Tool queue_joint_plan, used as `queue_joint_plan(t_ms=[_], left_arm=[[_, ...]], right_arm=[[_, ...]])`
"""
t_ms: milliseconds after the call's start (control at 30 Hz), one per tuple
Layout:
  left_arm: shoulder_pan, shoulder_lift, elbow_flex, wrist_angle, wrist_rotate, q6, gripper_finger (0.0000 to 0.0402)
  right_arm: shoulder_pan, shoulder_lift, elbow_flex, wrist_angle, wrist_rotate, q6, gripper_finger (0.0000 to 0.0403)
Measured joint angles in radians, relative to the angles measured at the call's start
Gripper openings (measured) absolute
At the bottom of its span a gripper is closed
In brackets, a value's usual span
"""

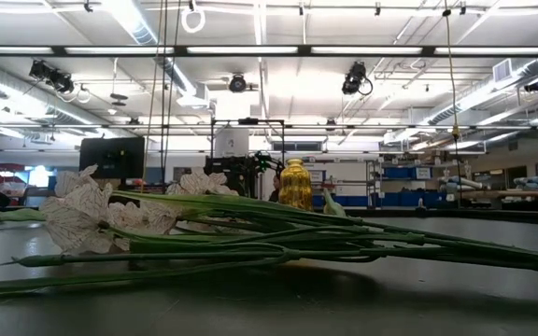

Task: Sort flowers into vase by color
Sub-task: Put the red flowers into the transparent vase

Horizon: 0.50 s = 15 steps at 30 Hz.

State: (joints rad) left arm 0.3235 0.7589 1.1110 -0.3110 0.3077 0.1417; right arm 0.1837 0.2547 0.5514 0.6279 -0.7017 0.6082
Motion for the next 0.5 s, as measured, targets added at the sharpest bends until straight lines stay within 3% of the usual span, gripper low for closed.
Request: queue_joint_plan(t_ms=[167,300,500], left_arm=[[0.0,0.0,0.0,0.0,0.0,0.0,0.0224],[0.0,0.0,0.0,0.0,0.0,0.0,0.0224],[0.0,0.0,0.0,0.0,0.0,0.0,0.0224]], right_arm=[[0.0,0.115,0.0,0.191,-0.019,0.054,0.0015],[0.033,0.199,0.0,0.199,-0.082,0.064,0.0015],[0.176,0.312,0.0,0.202,-0.094,-0.094,0.0015]])
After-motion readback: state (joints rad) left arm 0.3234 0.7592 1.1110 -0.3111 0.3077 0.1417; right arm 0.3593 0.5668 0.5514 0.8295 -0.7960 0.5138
